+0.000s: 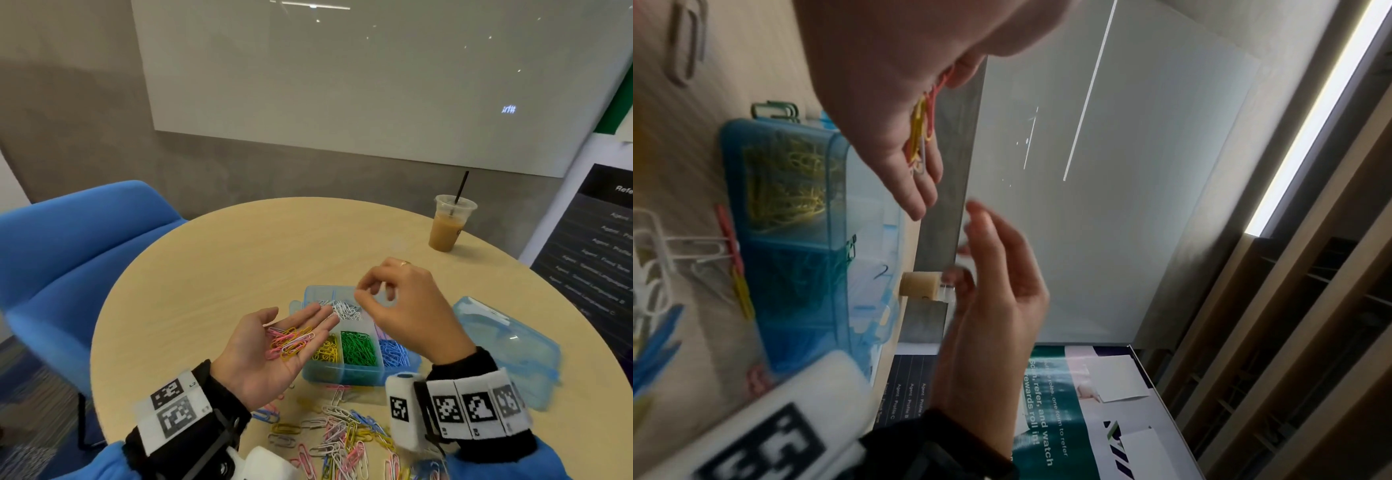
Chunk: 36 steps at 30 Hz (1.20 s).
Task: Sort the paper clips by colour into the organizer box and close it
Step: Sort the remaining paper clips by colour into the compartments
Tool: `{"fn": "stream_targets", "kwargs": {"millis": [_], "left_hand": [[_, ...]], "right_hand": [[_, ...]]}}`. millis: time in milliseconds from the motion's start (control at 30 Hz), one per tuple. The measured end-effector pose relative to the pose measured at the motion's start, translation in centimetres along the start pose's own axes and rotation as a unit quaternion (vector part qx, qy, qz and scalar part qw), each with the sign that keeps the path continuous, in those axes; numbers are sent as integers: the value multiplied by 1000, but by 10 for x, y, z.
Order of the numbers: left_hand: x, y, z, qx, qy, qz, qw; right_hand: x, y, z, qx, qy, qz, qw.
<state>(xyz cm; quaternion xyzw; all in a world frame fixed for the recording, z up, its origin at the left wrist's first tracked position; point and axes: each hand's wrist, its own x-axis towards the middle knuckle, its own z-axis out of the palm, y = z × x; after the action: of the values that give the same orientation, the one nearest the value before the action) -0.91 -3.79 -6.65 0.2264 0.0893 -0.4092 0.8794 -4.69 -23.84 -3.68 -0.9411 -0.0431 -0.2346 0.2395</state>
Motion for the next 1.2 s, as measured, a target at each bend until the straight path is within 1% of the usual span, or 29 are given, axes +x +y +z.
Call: {"fn": "stream_targets", "kwargs": {"millis": [67, 100, 167, 267, 367, 500, 567, 667, 800, 867, 967, 1067, 1133, 1200], "left_hand": [[-1, -1, 0, 3, 0, 2, 1000], [-1, -1, 1, 3, 1, 2, 1000], [-3, 0, 2, -2, 0, 0, 1000], [-4, -2, 4, 9, 14, -3, 1000], [-5, -5, 6, 43, 31, -1, 999], [-7, -7, 7, 46, 51, 6, 998], [-7, -8, 7, 42, 43, 4, 998], [-6, -10, 8, 17, 24, 4, 1000], [-6, -10, 8, 6, 7, 7, 1000], [-5, -9, 7, 11, 22, 18, 1000], [-2, -4, 5, 12, 60, 59, 996], [-1, 6, 1, -5, 91, 99, 991], [-2, 10, 1, -12, 99, 111, 989], [-2, 10, 3, -8, 97, 113, 989]], "right_hand": [[-2, -18, 9, 69, -67, -57, 994], [-4, -24, 12, 97, -104, -75, 987], [-6, -28, 17, 123, -150, -93, 977], [-7, -29, 17, 143, -186, -91, 968], [-7, -31, 17, 154, -196, -93, 964], [-7, -31, 19, 156, -214, -97, 959], [-7, -30, 19, 163, -214, -93, 959], [-6, -30, 20, 158, -195, -110, 962], [-6, -29, 18, 150, -143, -107, 972], [-5, -27, 16, 142, -106, -93, 980], [-3, -18, 13, 118, -54, -49, 990], [-4, -14, 13, 90, -60, -25, 994], [-4, -14, 14, 94, -62, -15, 994], [-3, -15, 14, 103, -46, -17, 993]]}}
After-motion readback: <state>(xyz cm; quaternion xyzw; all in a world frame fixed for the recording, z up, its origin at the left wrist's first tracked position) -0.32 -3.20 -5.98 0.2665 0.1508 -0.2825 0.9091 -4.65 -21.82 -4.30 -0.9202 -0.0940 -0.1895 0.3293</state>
